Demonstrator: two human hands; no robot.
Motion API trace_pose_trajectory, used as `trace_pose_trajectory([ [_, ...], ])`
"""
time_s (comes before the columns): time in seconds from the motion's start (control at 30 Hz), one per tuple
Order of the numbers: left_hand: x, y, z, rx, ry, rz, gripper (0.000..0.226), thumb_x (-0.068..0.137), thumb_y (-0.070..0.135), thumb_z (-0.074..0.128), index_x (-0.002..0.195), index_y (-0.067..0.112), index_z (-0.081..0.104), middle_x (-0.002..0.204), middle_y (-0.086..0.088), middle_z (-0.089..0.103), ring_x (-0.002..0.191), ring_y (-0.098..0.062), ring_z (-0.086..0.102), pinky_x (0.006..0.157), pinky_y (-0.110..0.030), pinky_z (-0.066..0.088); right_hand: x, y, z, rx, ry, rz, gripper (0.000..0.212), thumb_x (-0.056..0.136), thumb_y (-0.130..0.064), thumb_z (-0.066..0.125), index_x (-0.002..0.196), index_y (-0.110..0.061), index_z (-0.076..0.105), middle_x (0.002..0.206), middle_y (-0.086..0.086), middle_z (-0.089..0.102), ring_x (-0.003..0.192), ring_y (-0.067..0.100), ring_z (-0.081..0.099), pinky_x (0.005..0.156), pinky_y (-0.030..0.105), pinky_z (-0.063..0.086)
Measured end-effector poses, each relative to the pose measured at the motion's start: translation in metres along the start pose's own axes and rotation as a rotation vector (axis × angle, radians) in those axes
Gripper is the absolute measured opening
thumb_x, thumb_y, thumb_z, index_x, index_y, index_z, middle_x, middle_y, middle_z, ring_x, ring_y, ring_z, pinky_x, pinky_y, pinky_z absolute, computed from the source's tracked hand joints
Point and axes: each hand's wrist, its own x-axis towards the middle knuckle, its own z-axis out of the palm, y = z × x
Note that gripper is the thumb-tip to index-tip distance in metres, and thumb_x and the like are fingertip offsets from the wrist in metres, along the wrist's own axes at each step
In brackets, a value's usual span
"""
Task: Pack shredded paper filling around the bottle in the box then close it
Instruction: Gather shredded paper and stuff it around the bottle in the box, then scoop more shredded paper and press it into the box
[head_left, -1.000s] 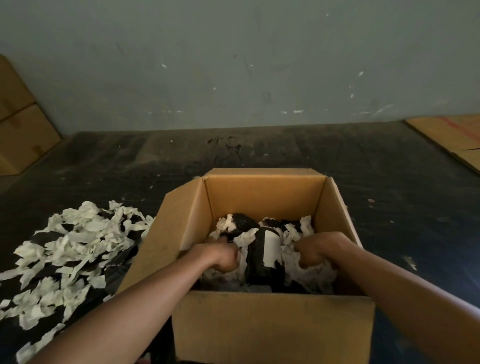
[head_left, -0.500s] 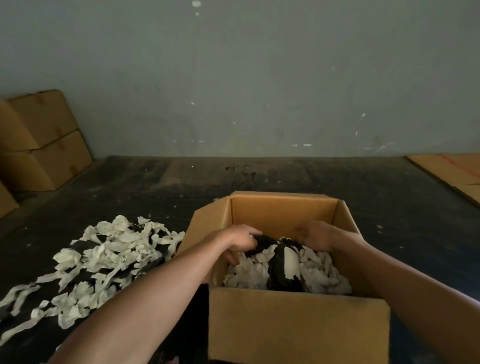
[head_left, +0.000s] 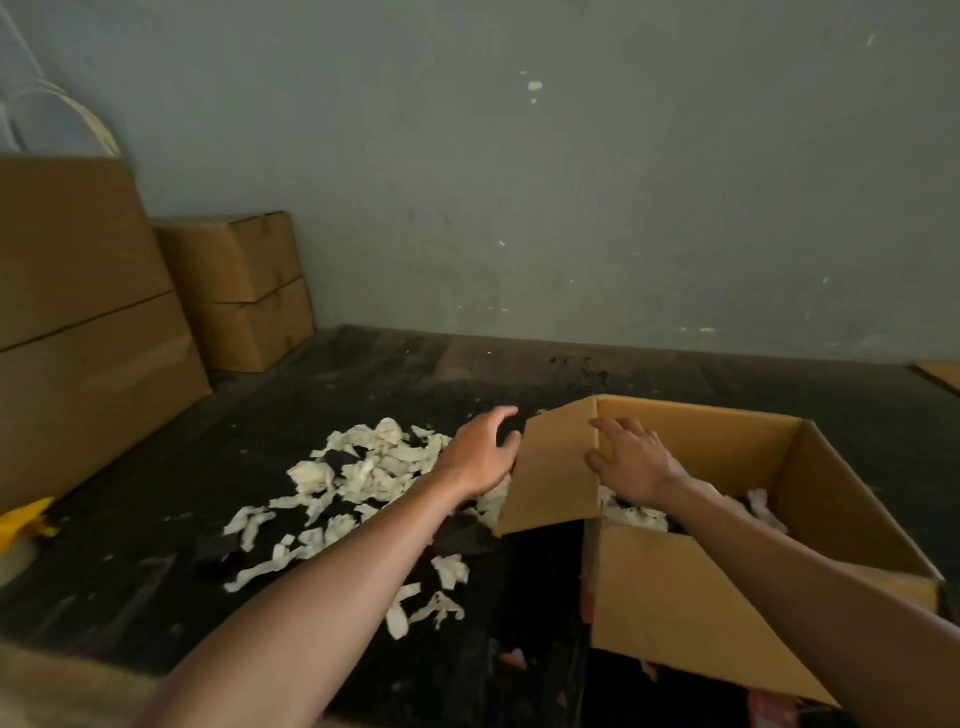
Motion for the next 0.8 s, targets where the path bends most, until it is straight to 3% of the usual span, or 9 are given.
trace_pose_trajectory([
  [0.17, -0.071, -0.098, -0.032, 0.038, 0.033, -0.106, 0.055, 0.098, 0.039, 0.052, 0.150, 0.028, 0.034, 0.156, -0.003, 0.036, 0.140, -0.020, 0.038, 0.111, -0.036, 0.035, -0.035, -0.085, 0.066, 0.070, 0.059, -0.206, 0.056, 0.096, -0.040, 0.051, 0.148, -0.028, 0.033, 0.153, 0.005, 0.031, 0.139, 0.029, 0.030, 0.110, 0.045, 0.036],
  [0.3, -0.132, -0.181, -0.036, 0.080, -0.020, -0.281, 0.075, 0.090, 0.052, 0.058, 0.153, 0.031, 0.023, 0.161, -0.005, 0.024, 0.145, -0.025, 0.029, 0.114, -0.048, 0.033, -0.062, -0.112, 0.140, 0.142, -0.064, -0.315, 0.062, 0.094, -0.046, 0.053, 0.149, -0.033, 0.027, 0.159, 0.002, 0.019, 0.146, 0.026, 0.018, 0.115, 0.043, 0.031],
  [0.4, -0.174, -0.232, -0.034, 0.164, -0.084, -0.467, 0.097, 0.082, 0.064, 0.061, 0.156, 0.033, 0.006, 0.165, -0.006, 0.004, 0.150, -0.033, 0.009, 0.116, -0.058, 0.023, -0.081, -0.104, 0.194, 0.154, -0.212, -0.212, 0.084, 0.087, -0.060, 0.056, 0.153, -0.041, 0.007, 0.164, 0.003, -0.006, 0.150, 0.030, -0.003, 0.119, 0.049, 0.019],
  [0.5, -0.206, -0.273, -0.029, 0.219, -0.122, -0.612, 0.116, 0.074, 0.073, 0.063, 0.155, 0.035, -0.012, 0.165, -0.009, -0.011, 0.149, -0.042, -0.003, 0.118, -0.059, 0.014, -0.096, -0.082, 0.235, 0.105, -0.349, -0.013, 0.106, 0.075, -0.078, 0.055, 0.148, -0.048, -0.015, 0.159, 0.003, -0.030, 0.147, 0.036, -0.018, 0.116, 0.060, 0.008],
  [0.63, -0.222, -0.315, -0.024, 0.195, -0.078, -0.700, 0.122, 0.072, 0.075, 0.063, 0.152, 0.036, -0.020, 0.162, -0.013, -0.021, 0.147, -0.045, -0.014, 0.119, -0.057, 0.002, -0.100, -0.062, 0.267, 0.042, -0.317, 0.108, 0.115, 0.062, -0.092, 0.042, 0.143, -0.048, -0.028, 0.157, 0.007, -0.034, 0.146, 0.036, -0.022, 0.115, 0.063, 0.000],
  [0.8, -0.199, -0.351, -0.028, 0.302, -0.056, -0.733, 0.130, 0.063, 0.089, 0.053, 0.148, 0.035, -0.030, 0.159, -0.018, -0.027, 0.145, -0.047, -0.019, 0.118, -0.056, -0.006, -0.063, -0.082, 0.293, -0.036, -0.248, 0.066, 0.114, 0.054, -0.101, 0.018, 0.134, -0.047, -0.042, 0.153, 0.010, -0.040, 0.143, 0.031, -0.031, 0.115, 0.059, -0.011],
])
